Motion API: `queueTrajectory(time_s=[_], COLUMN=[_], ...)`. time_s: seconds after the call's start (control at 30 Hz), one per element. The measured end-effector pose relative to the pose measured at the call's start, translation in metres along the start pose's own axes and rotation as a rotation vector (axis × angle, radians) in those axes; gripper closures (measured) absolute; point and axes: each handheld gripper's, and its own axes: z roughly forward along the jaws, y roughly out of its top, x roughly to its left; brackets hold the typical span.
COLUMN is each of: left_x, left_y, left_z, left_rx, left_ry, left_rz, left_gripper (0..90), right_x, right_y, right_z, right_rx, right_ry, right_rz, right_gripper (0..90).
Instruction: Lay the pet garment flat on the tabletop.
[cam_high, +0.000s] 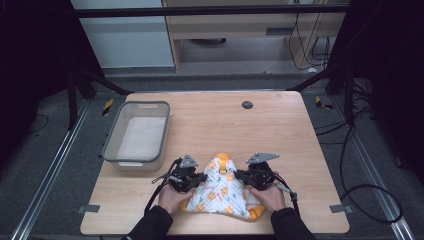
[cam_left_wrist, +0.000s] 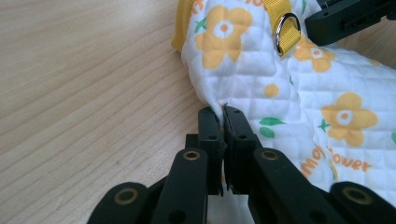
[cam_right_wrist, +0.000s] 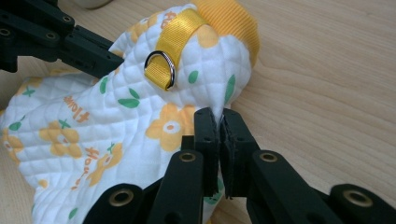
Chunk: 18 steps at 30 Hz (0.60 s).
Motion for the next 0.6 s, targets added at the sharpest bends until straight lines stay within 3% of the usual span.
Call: queueTrajectory(time_s=[0.13,0.33,0.43,0.5,0.6], left_x=[-0.004,-0.012,-0.017,-0.02,-0.02], left_y=[0.002,0.006,0.013,0.02,0.032], left_z=[-0.013,-0.042,-0.057,-0.067,-0.079], left_rx=[-0.04,-0.124,-0.169,-0.195,-0.237], left_ry=[0.005,0.001,0.003,0.013,0.046], left_rz=[0.009,0.022,0.036,0.058,0.072], left_gripper=[87.3,87.7,87.7,87.7,87.7], right_x=[0.003,0.015,0.02,0.026,0.029], right_y=[0.002,0.011,0.015,0.025,0.034], right_z=[-0.01,-0.039,-0.047,-0.06,-0.066], right_rx=[-0.03,-0.121,-0.143,-0.191,-0.223], right_ry=[-0.01,0.0,0.001,-0.006,-0.02], right_rz=[-0.013,-0.067,-0.078,-0.102,-0.115], right_gripper=[87.9,88.6,88.6,88.6,88.5])
